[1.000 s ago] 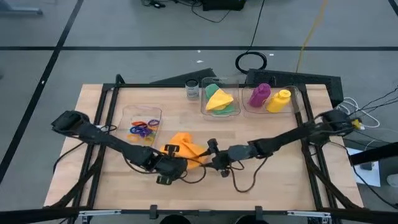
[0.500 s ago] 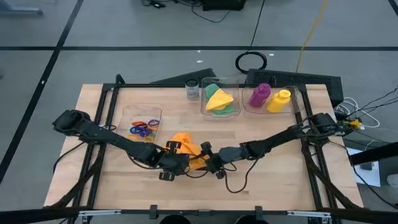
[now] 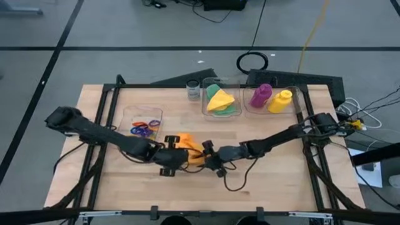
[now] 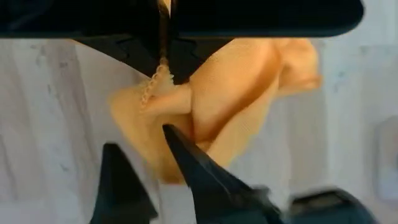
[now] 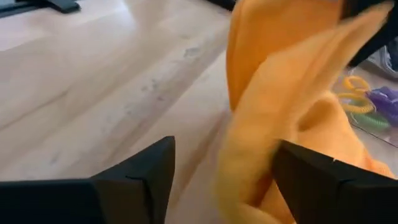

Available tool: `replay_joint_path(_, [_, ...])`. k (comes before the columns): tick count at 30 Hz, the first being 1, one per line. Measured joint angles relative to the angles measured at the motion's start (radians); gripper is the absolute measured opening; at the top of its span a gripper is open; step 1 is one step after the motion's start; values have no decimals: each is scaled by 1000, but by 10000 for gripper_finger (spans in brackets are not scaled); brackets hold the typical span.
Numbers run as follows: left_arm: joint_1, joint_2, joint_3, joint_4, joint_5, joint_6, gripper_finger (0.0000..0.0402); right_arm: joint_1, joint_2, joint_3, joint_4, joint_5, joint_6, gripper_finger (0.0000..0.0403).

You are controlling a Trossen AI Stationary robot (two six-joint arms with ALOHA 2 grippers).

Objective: Pick & Place Sports Items
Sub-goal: Fold the orange towel

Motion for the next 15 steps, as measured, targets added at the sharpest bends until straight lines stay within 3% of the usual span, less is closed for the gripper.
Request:
replay_joint_path(9, [0, -40, 0, -1, -24, 10, 0, -29, 0, 0, -25, 8, 18, 127])
replay_joint_path(15, [0, -40, 0, -61, -26, -40, 0, -32, 0, 0, -37, 108, 2, 71])
